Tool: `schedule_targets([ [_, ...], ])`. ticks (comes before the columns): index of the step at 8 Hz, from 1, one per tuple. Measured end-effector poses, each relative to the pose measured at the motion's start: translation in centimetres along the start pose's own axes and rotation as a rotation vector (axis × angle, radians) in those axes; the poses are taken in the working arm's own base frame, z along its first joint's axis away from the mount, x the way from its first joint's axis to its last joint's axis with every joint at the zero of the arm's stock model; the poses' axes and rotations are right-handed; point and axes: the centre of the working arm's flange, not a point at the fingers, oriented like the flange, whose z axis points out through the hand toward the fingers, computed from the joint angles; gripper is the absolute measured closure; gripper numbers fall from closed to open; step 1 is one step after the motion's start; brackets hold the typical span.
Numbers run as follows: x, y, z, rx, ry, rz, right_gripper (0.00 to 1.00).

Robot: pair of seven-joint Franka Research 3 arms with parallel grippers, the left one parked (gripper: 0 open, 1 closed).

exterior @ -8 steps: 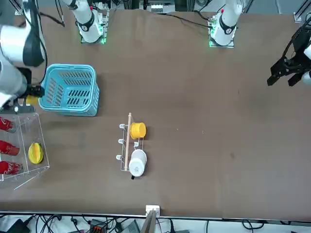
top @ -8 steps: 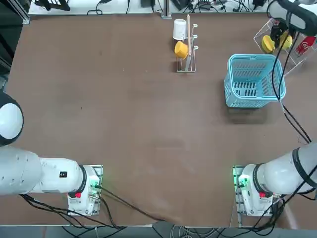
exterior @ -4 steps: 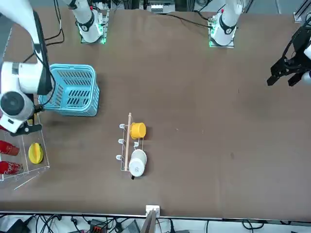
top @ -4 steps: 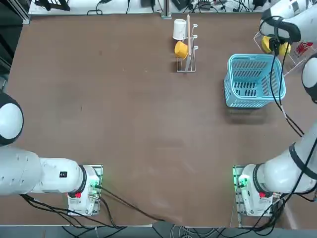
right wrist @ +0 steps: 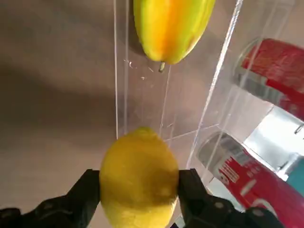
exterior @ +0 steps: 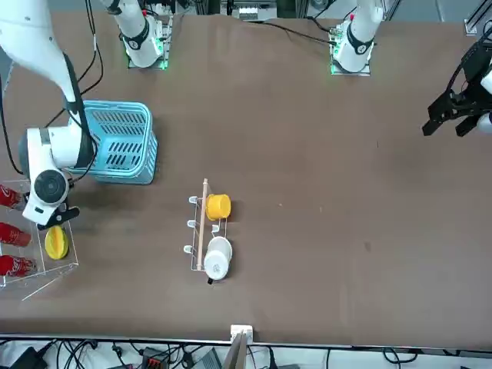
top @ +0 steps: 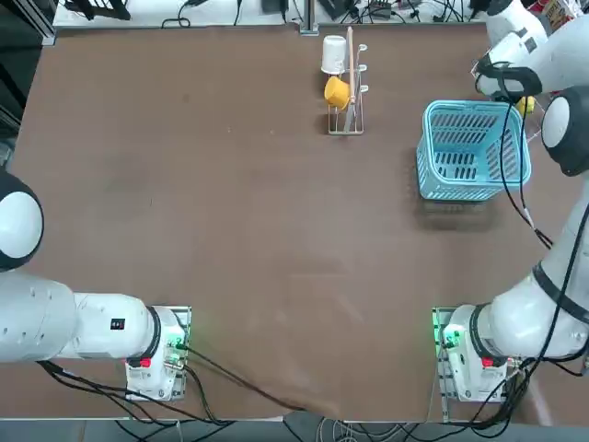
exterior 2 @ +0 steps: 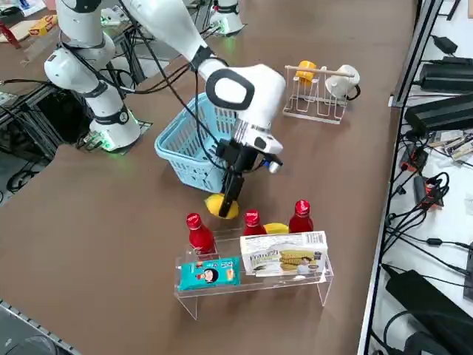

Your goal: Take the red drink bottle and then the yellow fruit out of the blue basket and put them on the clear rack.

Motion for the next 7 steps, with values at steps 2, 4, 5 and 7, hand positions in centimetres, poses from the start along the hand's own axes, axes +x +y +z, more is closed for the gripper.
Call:
schedule_targets([
  [2,0.2,0.0,2.3,-0.011,-0.005,-0.019,0.11],
  [4,0.3,0.1,3.0,-0.026,0.000,-0.030,0.11],
  [5,0.4,0.3,3.3,-0.028,0.010,-0.032,0.11],
  [7,0.5,0.2,4.4,-0.023,0.019,-0.037,0.11],
])
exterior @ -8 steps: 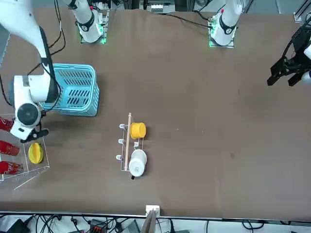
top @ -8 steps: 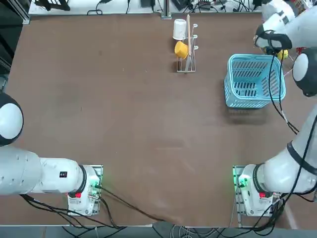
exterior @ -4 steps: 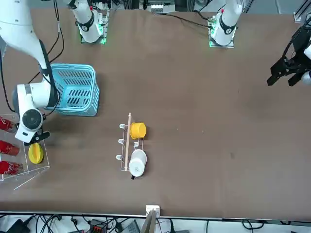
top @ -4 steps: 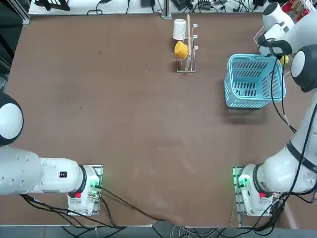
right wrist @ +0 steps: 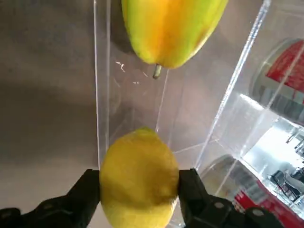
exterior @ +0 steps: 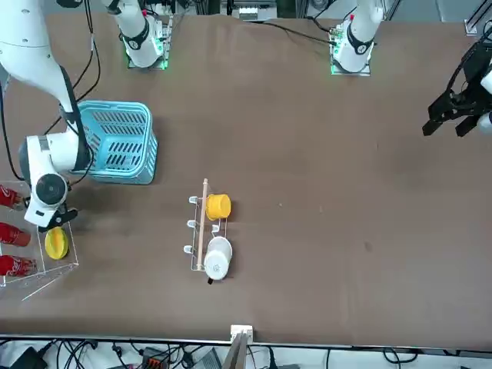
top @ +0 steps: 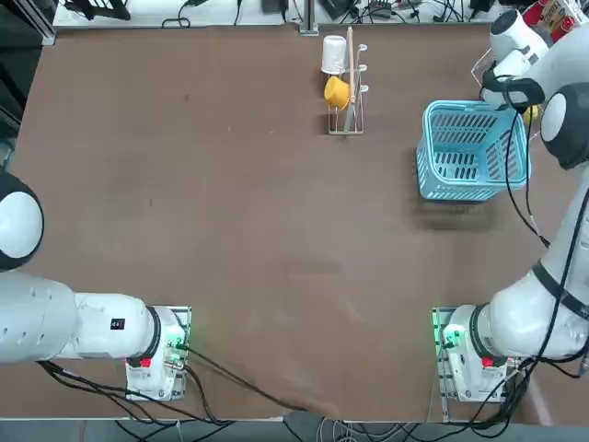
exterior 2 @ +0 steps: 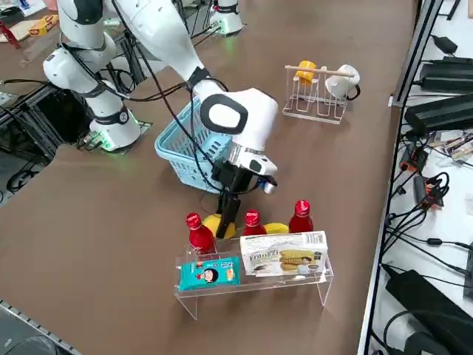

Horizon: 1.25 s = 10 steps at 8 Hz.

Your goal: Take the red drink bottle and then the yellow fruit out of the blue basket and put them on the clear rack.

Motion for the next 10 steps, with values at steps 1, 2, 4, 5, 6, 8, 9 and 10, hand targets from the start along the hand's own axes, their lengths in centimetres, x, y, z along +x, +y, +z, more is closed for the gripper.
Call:
schedule_targets([
  [1,0.10,-0.17,0.35,0.001,-0.002,-0.005,0.11],
  [2,0.15,-0.18,0.47,-0.012,-0.005,-0.017,0.11],
  [4,-0.05,0.01,0.99,-0.026,-0.013,-0.036,0.11],
  [5,-0.18,0.18,1.15,-0.025,-0.015,-0.044,0.11],
  [6,-0.24,0.26,1.22,-0.024,-0.015,-0.045,0.12],
  [8,-0.22,0.23,1.23,-0.024,-0.015,-0.046,0.09],
  [9,-0.21,0.22,1.23,-0.024,-0.015,-0.047,0.00],
  [10,-0.19,0.26,1.20,-0.025,-0.015,-0.046,0.00],
])
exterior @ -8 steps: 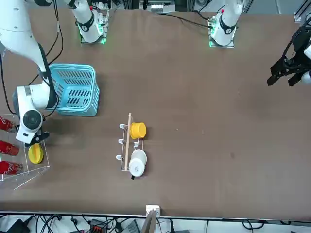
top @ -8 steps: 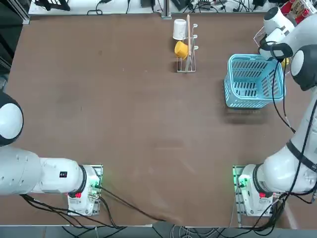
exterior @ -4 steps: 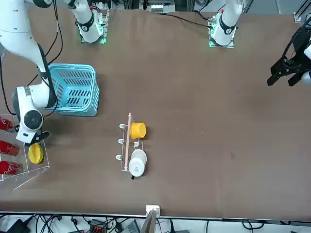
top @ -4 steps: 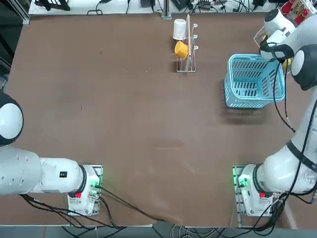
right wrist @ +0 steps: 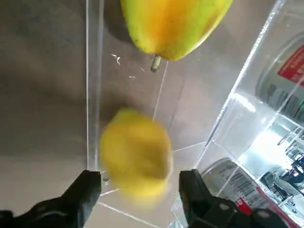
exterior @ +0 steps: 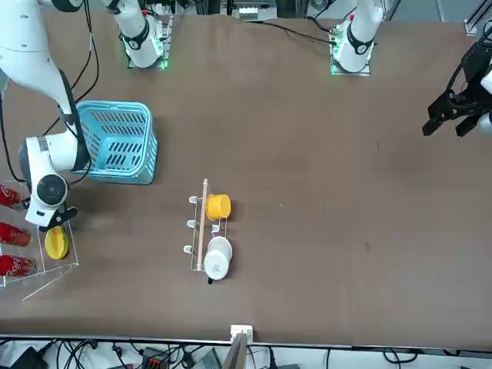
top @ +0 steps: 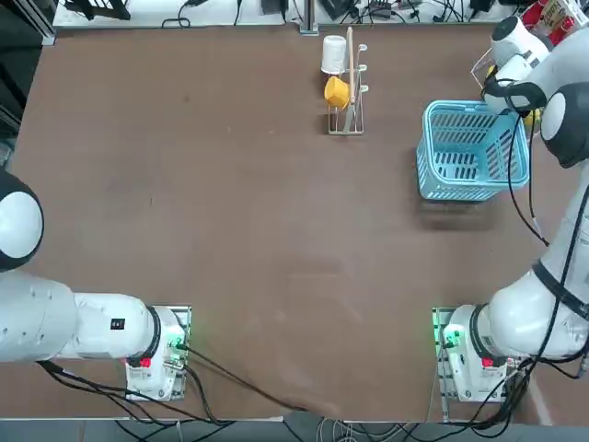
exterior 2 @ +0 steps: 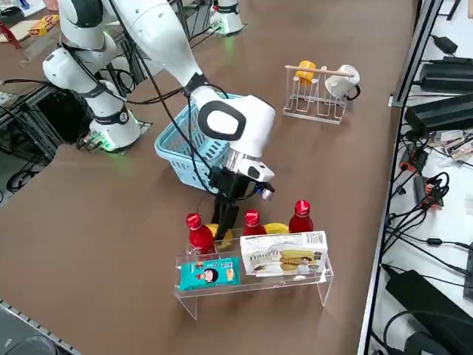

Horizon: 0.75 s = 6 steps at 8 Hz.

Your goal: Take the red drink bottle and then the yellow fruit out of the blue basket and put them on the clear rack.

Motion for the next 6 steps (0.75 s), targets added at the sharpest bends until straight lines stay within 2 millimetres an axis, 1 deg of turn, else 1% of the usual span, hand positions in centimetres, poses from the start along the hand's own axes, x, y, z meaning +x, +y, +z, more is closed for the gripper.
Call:
schedule_targets([
  [4,0.2,1.1,-1.1,-0.005,0.007,-0.010,0.00],
  [6,0.2,2.2,-2.7,0.013,-0.016,-0.025,0.00],
])
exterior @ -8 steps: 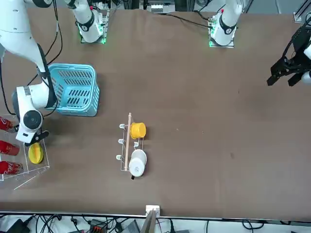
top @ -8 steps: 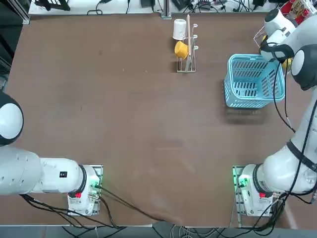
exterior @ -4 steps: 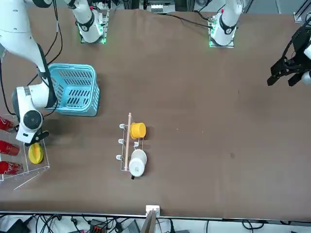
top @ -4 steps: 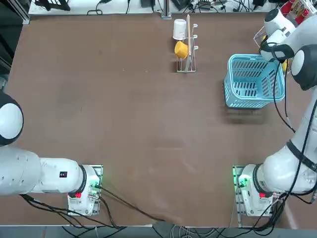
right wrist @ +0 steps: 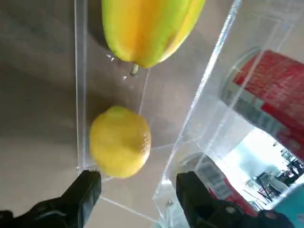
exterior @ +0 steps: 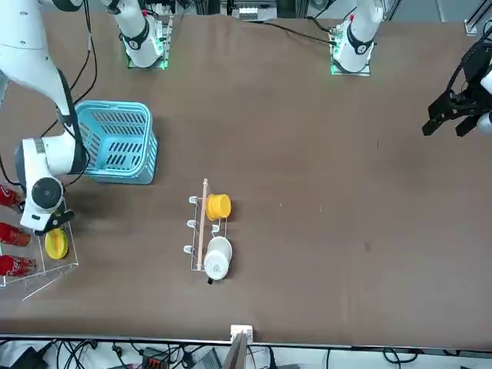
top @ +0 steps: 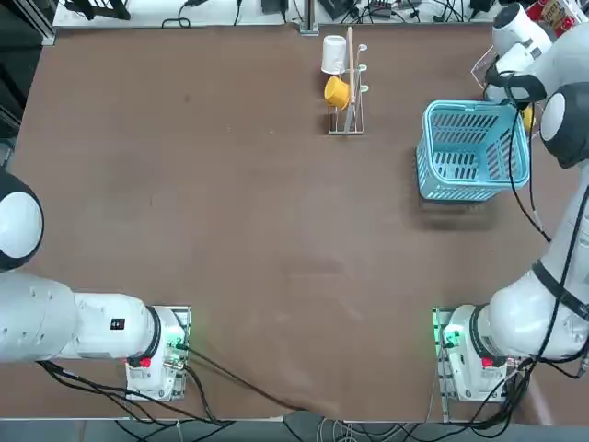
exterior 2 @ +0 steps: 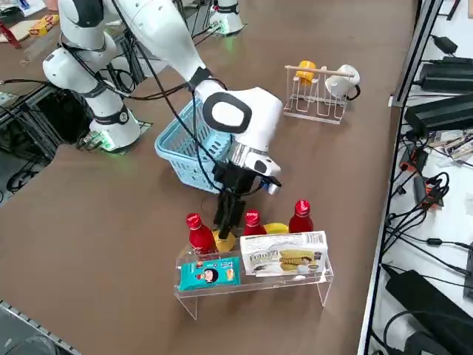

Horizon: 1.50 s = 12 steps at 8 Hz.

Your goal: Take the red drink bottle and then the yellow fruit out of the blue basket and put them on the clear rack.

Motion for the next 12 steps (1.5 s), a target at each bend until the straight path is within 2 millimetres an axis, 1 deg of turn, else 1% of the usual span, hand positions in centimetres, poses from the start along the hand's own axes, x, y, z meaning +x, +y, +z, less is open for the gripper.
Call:
schedule_targets([
  [2,-1.0,2.2,-3.1,0.082,-0.023,-0.001,0.00],
  [3,-2.0,3.8,-6.4,0.132,-0.025,0.013,0.00],
  [4,-2.4,4.1,-7.9,0.154,-0.036,0.027,0.00],
  [6,-4.0,5.9,-12.3,0.224,-0.047,0.086,0.00],
  [7,-5.5,7.1,-14.7,0.253,-0.035,0.115,0.00],
  [8,-7.5,8.2,-17.4,0.286,-0.006,0.149,0.00],
  [10,-11.6,9.2,-23.0,0.363,0.076,0.235,0.00],
  [11,-14.4,9.7,-26.4,0.445,0.157,0.319,0.00],
  [12,-16.0,9.9,-28.2,0.506,0.211,0.364,0.00],
])
